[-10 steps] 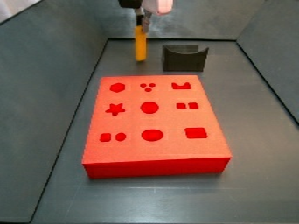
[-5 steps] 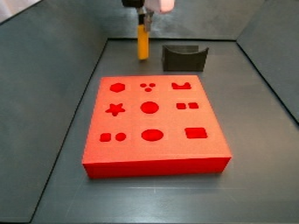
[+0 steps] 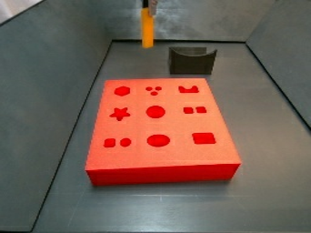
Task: Pick up the oval object. Move up. Move to above the board. Insert the oval object.
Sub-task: Move to above the board.
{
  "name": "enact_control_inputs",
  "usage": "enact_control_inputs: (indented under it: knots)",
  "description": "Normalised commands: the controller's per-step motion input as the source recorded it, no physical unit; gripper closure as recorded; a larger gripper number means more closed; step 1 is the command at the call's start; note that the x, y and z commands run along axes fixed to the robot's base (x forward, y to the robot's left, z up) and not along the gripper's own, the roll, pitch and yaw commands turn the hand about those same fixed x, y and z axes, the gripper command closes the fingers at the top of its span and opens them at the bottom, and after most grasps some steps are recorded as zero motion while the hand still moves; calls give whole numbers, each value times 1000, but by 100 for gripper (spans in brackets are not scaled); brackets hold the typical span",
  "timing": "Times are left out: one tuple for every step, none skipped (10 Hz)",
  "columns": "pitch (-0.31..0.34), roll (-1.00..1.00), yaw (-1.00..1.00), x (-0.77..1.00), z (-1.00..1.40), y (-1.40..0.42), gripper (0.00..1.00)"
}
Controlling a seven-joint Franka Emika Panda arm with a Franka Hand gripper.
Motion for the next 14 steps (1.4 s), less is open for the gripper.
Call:
enact_control_inputs:
  knots:
    - [-242,-98,-264,-257,1000,-30,100]
    - [-220,-95,-217,-262,1000,-28,100]
    - [-148,-77,-138,-240,1000,-19,100]
    - [-98,-69,-111,-231,1000,-17,100]
    - [3,-44,-71,-206,1000,-9,100]
    - [25,-33,-60,-198,1000,-6,100]
    - [39,-9,-50,-183,1000,2,100]
    - [44,0,-47,-175,1000,5,100]
    - [56,14,-33,-142,1000,15,100]
    - [63,17,-27,-122,1000,19,100]
    - [83,18,-13,-61,772,20,100]
    - [97,18,-5,-19,539,16,100]
    - [102,21,-3,-5,367,11,100]
    - [102,24,-3,-2,255,8,100]
